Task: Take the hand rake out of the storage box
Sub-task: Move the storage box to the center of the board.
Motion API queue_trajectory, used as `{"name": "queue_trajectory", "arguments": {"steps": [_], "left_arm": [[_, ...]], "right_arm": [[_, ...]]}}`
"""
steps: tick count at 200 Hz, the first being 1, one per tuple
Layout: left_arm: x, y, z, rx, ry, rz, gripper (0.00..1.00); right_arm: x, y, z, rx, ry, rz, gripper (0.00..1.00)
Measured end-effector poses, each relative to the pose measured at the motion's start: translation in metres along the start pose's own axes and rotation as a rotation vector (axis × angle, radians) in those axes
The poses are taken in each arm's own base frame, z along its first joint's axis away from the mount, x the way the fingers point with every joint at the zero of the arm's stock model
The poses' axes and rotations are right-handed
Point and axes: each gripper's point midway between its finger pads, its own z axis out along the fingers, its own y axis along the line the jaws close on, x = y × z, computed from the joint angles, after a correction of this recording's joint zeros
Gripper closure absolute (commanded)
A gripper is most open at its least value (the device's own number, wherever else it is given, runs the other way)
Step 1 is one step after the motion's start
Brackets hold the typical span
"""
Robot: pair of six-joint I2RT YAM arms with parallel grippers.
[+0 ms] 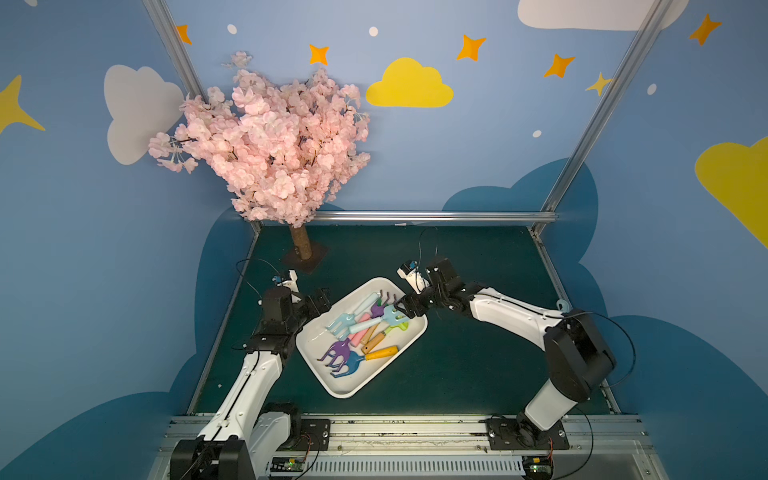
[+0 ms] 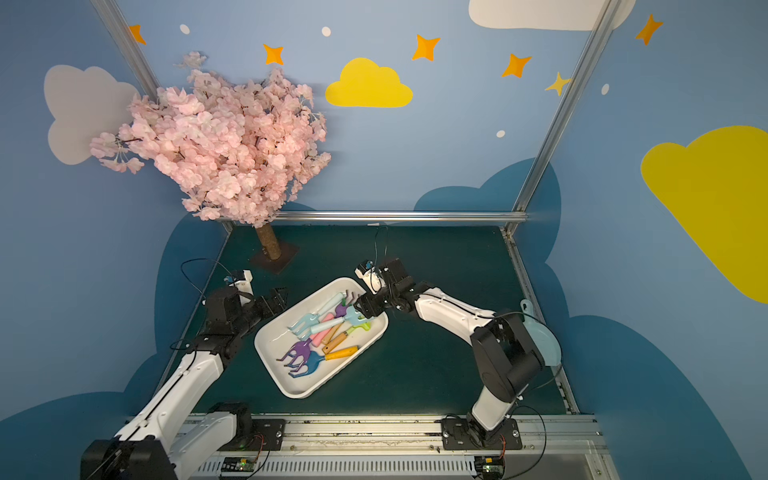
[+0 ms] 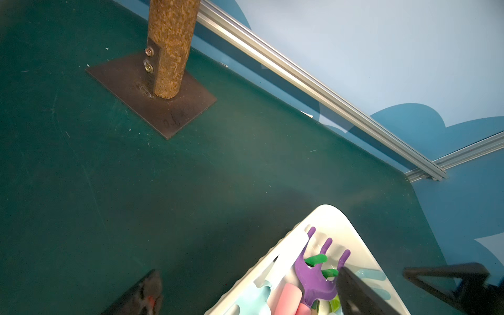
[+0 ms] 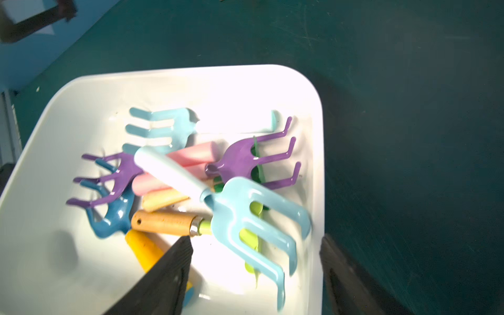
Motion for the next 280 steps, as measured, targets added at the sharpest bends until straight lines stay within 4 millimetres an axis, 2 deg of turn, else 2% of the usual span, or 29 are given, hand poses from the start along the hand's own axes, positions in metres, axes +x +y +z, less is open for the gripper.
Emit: {"name": "queue_trajectory", "arguments": {"steps": [17, 38, 56, 66, 99, 128, 176, 197, 248, 280], "left_arm": [[0.000, -0.001, -0.002, 0.002, -0.002, 0.006, 0.00], [-0.001, -0.002, -0.004, 0.005, -0.008, 0.013, 0.00], [-0.002, -0.002, -0.005, 0.005, -0.009, 0.015, 0.00], [-0.001, -0.002, -0.005, 0.005, -0.008, 0.016, 0.00], [0.000, -0.001, -0.004, 0.002, -0.004, 0.016, 0.00], [0.002, 0.001, -0.002, -0.004, 0.006, 0.013, 0.00], [0.001, 0.001, -0.002, -0.004, 0.004, 0.014, 0.00], [0.002, 0.001, -0.002, -0.005, 0.004, 0.014, 0.00], [0.001, 0.001, -0.004, -0.003, -0.005, 0.016, 0.00], [0.001, -0.001, -0.003, 0.006, -0.005, 0.017, 0.00]], "right_arm": [[-0.013, -0.011, 0.020, 0.025, 0.042, 0.013, 0.49], [-0.026, -0.022, 0.042, 0.053, 0.091, 0.020, 0.53], [-0.026, -0.031, 0.054, 0.093, 0.137, 0.028, 0.58], [-0.021, -0.036, 0.058, 0.114, 0.165, 0.029, 0.64], [-0.005, -0.048, 0.060, 0.184, 0.244, 0.039, 0.83], [-0.001, -0.054, 0.055, 0.249, 0.277, 0.029, 1.00], [0.005, -0.077, 0.044, 0.324, 0.283, 0.061, 1.00], [0.011, -0.104, 0.029, 0.368, 0.280, 0.134, 1.00], [0.027, -0.212, -0.029, 0.582, 0.264, 0.371, 1.00], [0.021, -0.260, -0.044, 0.662, 0.249, 0.445, 1.00]]}}
